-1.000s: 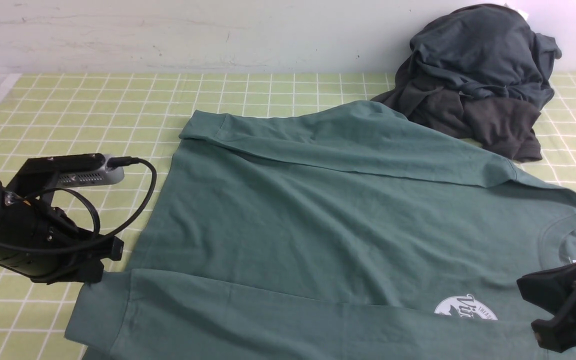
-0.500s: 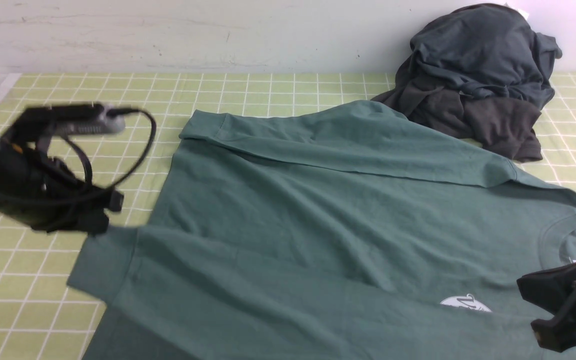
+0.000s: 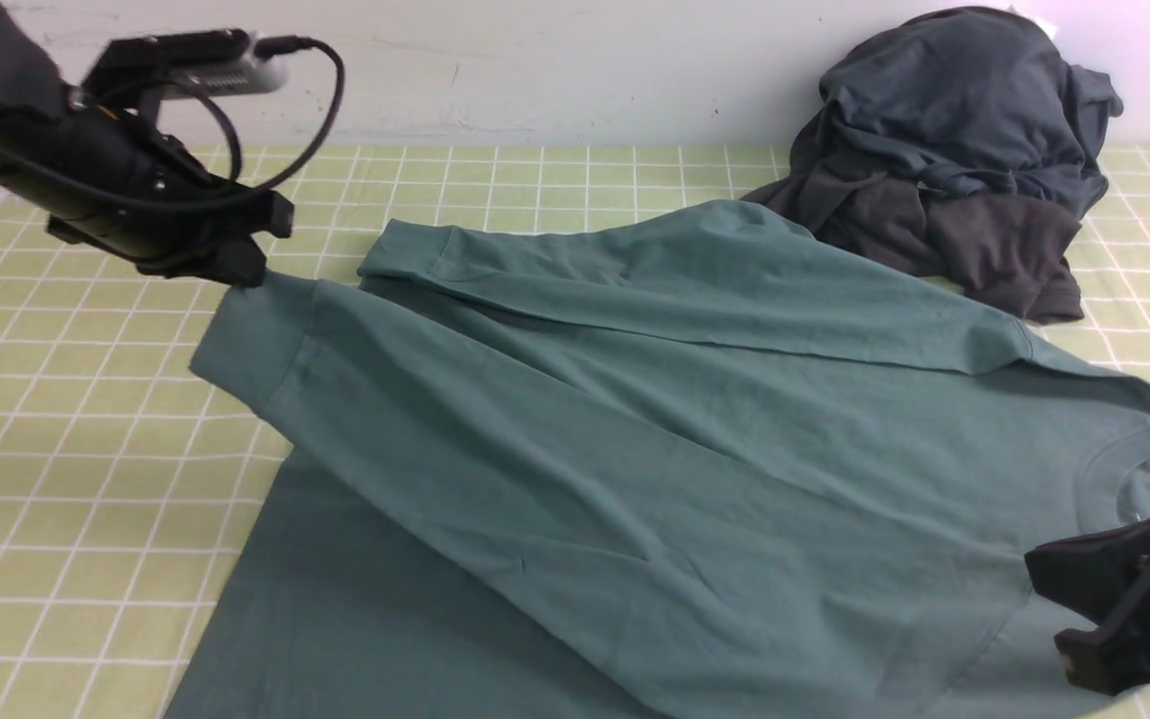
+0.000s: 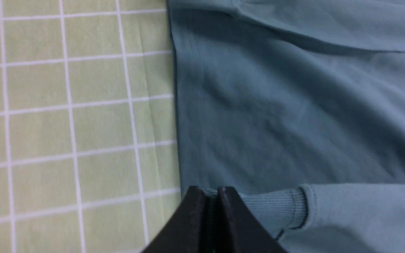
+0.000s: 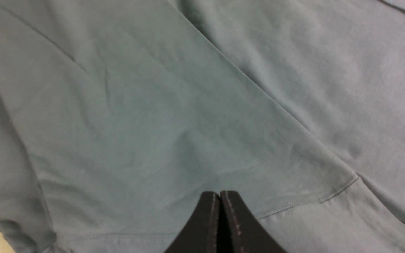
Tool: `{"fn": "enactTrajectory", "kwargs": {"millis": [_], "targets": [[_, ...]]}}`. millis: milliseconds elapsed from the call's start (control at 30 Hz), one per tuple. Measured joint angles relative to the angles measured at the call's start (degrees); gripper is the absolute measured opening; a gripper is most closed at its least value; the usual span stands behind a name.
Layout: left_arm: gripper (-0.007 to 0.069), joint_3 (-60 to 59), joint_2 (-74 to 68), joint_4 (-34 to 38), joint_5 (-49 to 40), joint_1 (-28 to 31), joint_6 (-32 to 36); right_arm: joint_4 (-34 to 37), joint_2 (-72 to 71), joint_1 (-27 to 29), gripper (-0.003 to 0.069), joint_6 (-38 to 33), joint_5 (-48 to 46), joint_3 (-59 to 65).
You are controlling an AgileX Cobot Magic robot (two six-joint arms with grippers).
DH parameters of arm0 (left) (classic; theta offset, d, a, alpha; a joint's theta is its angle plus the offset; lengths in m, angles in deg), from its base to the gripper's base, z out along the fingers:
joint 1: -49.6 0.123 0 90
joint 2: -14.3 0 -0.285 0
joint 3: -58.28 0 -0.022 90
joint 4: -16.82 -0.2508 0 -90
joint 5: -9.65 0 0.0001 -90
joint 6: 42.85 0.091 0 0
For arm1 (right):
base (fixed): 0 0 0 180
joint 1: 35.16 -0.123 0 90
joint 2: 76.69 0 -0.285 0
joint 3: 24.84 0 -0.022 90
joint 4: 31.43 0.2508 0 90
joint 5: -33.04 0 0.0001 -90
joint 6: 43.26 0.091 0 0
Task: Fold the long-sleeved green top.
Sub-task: Use the left arm to drag and place the cuff at the centered position on the left edge of the fabric, then use the left arm to clamp the cuff farthest from it
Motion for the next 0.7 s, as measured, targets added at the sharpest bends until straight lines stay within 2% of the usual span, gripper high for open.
{"fn": "enactTrajectory", "kwargs": {"millis": [167, 433, 533, 700], "targets": [[0.0065, 10.37, -12.08, -0.06, -2.76, 0.00, 0.78, 0.34, 0.00, 0.00, -0.0014, -0.05, 0.06, 0.00], [0.0269, 27.54, -25.72, 0.52, -1.90, -0.16, 0.86, 0.51, 0.00, 0.00, -0.0014, -0.84, 1.70, 0.00], [0.0298, 32.64, -29.42, 0.43, -0.44, -0.72, 0.09, 0.58, 0.05, 0.00, -0.0014, -1.39, 3.61, 0.00], [0.0304, 36.10, -34.17, 0.26, 3.07, -2.28, -2.35, 1.19, 0.05, 0.00, -0.0014, -1.59, 7.30, 0.00]]}}
